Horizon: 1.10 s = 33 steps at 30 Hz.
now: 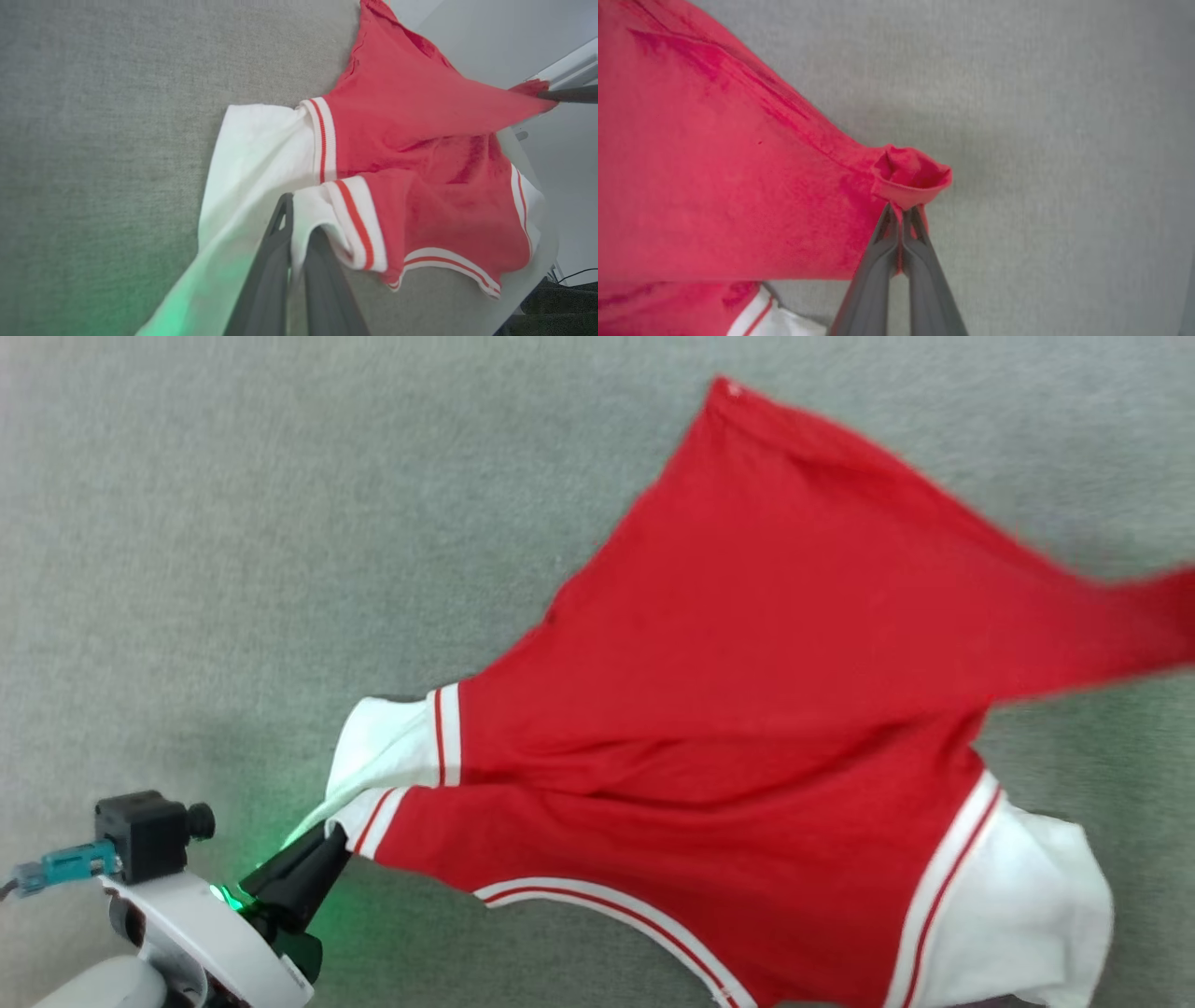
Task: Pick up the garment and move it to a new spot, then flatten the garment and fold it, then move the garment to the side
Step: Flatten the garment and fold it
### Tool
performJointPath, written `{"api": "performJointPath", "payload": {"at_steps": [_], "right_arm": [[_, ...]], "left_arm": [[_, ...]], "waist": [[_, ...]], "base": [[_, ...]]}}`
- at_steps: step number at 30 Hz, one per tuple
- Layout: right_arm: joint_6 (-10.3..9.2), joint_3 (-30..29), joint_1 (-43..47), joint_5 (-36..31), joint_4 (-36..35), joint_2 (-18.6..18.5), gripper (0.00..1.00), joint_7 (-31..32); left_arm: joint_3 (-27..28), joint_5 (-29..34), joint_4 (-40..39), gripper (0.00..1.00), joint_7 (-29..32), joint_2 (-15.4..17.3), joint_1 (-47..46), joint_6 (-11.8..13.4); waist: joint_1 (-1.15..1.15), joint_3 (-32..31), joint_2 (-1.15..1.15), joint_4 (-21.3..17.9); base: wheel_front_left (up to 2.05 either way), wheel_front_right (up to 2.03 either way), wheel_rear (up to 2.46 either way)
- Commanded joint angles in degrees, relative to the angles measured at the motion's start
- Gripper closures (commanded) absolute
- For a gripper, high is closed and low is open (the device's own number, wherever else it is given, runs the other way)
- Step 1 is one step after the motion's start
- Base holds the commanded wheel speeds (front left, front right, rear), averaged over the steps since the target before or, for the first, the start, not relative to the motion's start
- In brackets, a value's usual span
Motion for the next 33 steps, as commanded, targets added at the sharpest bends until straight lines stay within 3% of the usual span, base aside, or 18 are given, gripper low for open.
{"api": "performJointPath", "payload": {"at_steps": [1,7,13,19,25,26,27,28,33], "right_arm": [[-0.04,-0.31,3.32,0.99,-2.39,-0.06,1.00,0.61],[-0.04,1.56,17.80,5.31,-13.11,1.50,1.00,3.60],[-0.04,4.33,30.27,8.35,-18.20,3.22,1.00,4.66],[-0.04,8.01,39.75,9.91,-18.00,4.92,1.00,1.89],[-0.04,11.82,41.79,10.39,-15.00,5.05,1.00,-3.93],[-0.04,11.88,41.13,10.06,-14.84,4.89,0.88,-5.42],[-0.04,11.49,40.34,9.87,-14.78,4.88,0.51,-6.79],[-0.04,11.23,39.68,9.99,-14.99,4.78,0.00,-7.88],[-0.01,7.45,34.23,12.23,-18.83,3.42,0.00,-11.69]], "left_arm": [[0.19,0.58,0.18,1.00,0.03,-0.22,0.62,0.17],[0.74,0.61,0.91,1.00,0.04,-0.86,1.48,0.17],[1.68,1.08,1.23,1.00,0.04,-1.46,2.79,0.17],[1.82,1.52,1.30,1.00,0.03,-1.99,3.17,0.17],[1.37,1.90,1.52,1.00,0.04,-2.22,3.46,0.16],[1.33,1.91,1.54,1.00,0.04,-2.27,3.51,0.17],[1.41,1.90,1.59,1.00,0.04,-2.29,3.51,0.17],[1.54,1.88,1.63,1.00,0.03,-2.34,3.49,0.17],[2.13,2.47,1.36,1.00,0.03,-2.45,3.93,0.17]], "waist": [[0.00,-2.83,0.00,-2.40],[0.00,-4.83,0.00,-3.93],[0.00,-5.93,0.00,-5.19],[0.00,-6.22,0.00,-5.26],[0.00,-6.15,0.00,-5.69],[0.00,-6.18,0.00,-5.75],[0.00,-6.21,0.00,-5.81],[0.00,-6.24,0.00,-5.86],[0.00,-6.05,0.00,-5.81]], "base": [[0.00,0.00,0.00],[0.00,0.00,0.00],[0.00,0.00,0.00],[0.00,0.00,0.00],[0.00,0.00,0.00],[0.00,0.00,0.00],[0.00,0.00,0.00],[0.00,0.00,0.00],[0.00,0.00,0.00]]}}
